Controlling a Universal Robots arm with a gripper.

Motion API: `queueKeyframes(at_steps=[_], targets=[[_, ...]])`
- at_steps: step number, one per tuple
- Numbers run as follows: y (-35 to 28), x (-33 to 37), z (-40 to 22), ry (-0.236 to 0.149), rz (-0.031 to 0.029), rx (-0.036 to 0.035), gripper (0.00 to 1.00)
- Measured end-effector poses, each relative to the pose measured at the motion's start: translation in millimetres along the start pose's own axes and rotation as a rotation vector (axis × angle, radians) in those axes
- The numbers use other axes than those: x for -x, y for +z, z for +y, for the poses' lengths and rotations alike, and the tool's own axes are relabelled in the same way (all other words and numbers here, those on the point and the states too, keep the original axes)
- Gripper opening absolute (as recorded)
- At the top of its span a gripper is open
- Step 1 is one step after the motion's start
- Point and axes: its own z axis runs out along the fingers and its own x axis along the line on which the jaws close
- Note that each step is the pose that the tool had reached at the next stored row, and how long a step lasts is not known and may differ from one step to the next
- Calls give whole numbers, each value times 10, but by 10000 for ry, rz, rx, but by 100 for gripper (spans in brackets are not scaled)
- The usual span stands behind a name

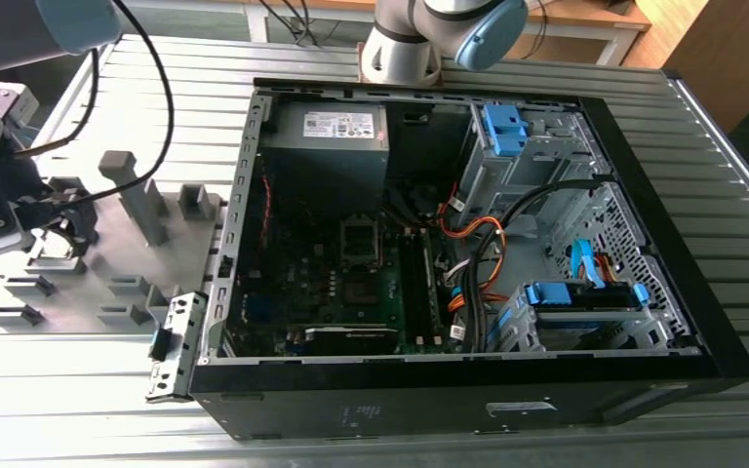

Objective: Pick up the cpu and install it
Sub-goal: 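Pick up the cpu and move it towards the insertion slot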

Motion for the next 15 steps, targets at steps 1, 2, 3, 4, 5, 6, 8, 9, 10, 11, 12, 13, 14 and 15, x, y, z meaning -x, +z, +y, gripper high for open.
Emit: queueKeyframes(at_steps=[1,2,3,4,5,6,8,9,10,11,12,13,14,15], targets=[[2,0,2,1,0,1,66],[4,1,3,0,0,0,66],[7,1,5,0,0,0,66],[10,0,6,0,0,0,66],[14,1,7,0,0,0,66],[18,0,9,1,0,0,66],[22,0,9,0,2,-1,66],[25,1,10,1,1,0,66],[26,1,10,1,0,0,66],[26,1,10,1,0,0,66],[28,1,11,1,-1,2,66],[29,1,14,1,-2,3,66],[28,1,17,2,-2,3,66],[27,0,21,2,1,1,66]])
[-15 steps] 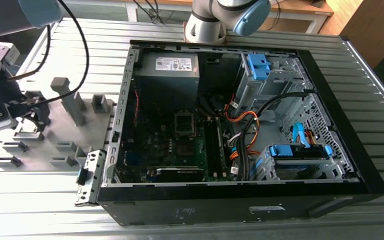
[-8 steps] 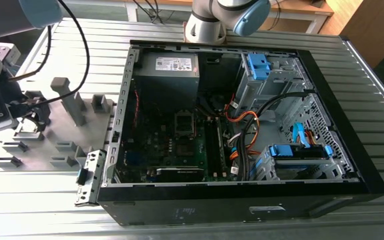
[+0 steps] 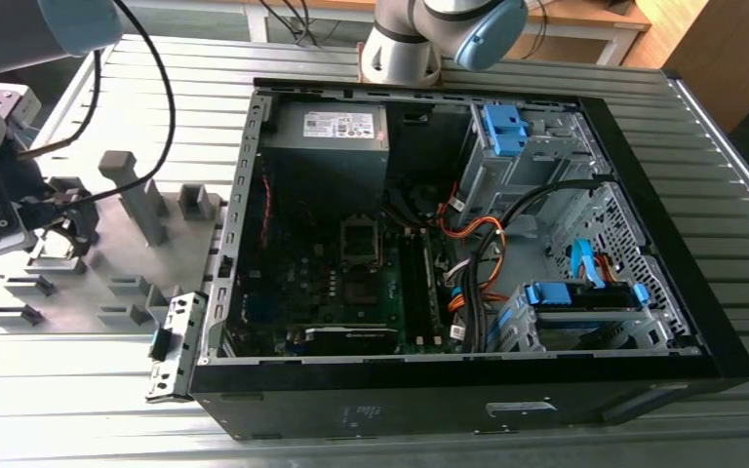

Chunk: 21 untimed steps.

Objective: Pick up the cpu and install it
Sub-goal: 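Pick up the cpu and move it towards the insertion slot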

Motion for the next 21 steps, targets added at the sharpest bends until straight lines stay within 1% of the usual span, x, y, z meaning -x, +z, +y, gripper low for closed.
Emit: queueKeyframes(at_steps=[11,12,13,14,15,21], targets=[[6,0,3,0,1,0,66],[6,0,3,-1,0,0,65],[6,0,3,-1,0,0,59],[6,0,3,-1,1,0,59],[6,0,3,-1,0,0,52],[8,1,3,-1,0,0,52]])
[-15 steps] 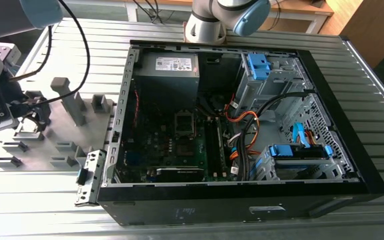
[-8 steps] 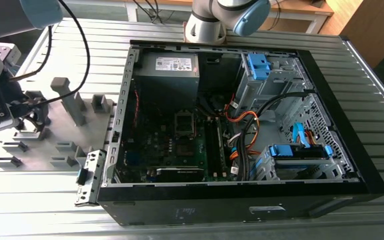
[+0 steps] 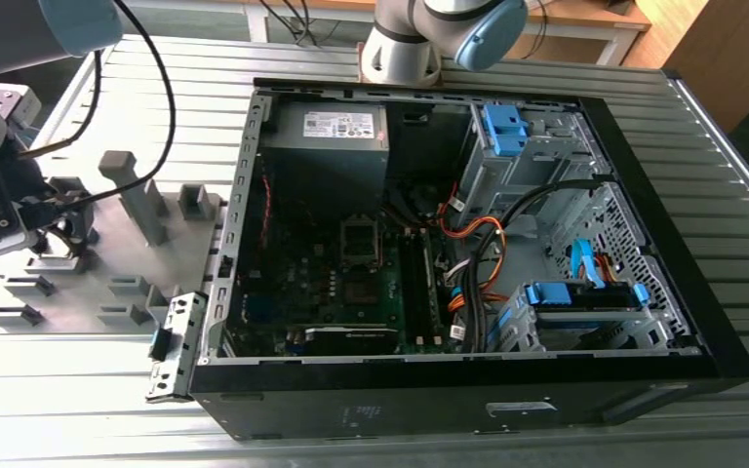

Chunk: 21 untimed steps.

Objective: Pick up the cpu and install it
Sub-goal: 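Pick up the cpu and move it towards the insertion slot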

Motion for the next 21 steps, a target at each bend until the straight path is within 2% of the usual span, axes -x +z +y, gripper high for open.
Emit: queueKeyframes(at_steps=[5,6,15,21], targets=[[0,0,0,0,1,-1,51],[1,0,0,0,1,-1,47],[0,1,0,0,-3,2,47],[-51,-1,3,0,-1,0,47]])
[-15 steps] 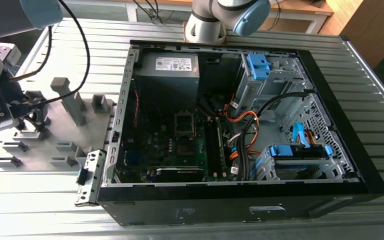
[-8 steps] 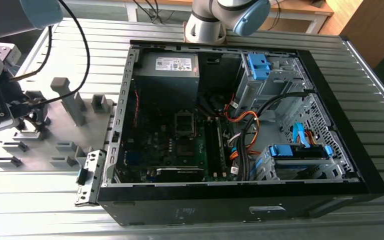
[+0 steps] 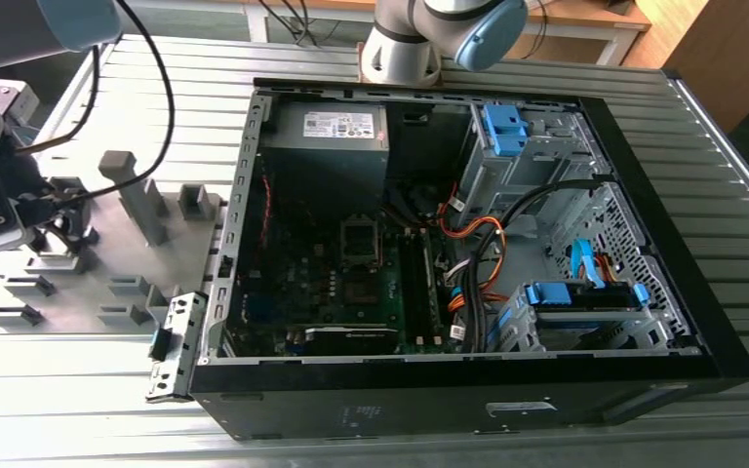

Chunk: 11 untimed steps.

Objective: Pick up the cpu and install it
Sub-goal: 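Pick up the cpu and move it towards the insertion slot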

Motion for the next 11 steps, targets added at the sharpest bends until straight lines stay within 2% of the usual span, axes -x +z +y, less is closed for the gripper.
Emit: queueKeyframes(at_steps=[8,11], targets=[[-69,-2,3,0,1,0,47],[-118,-2,6,0,1,0,47]])
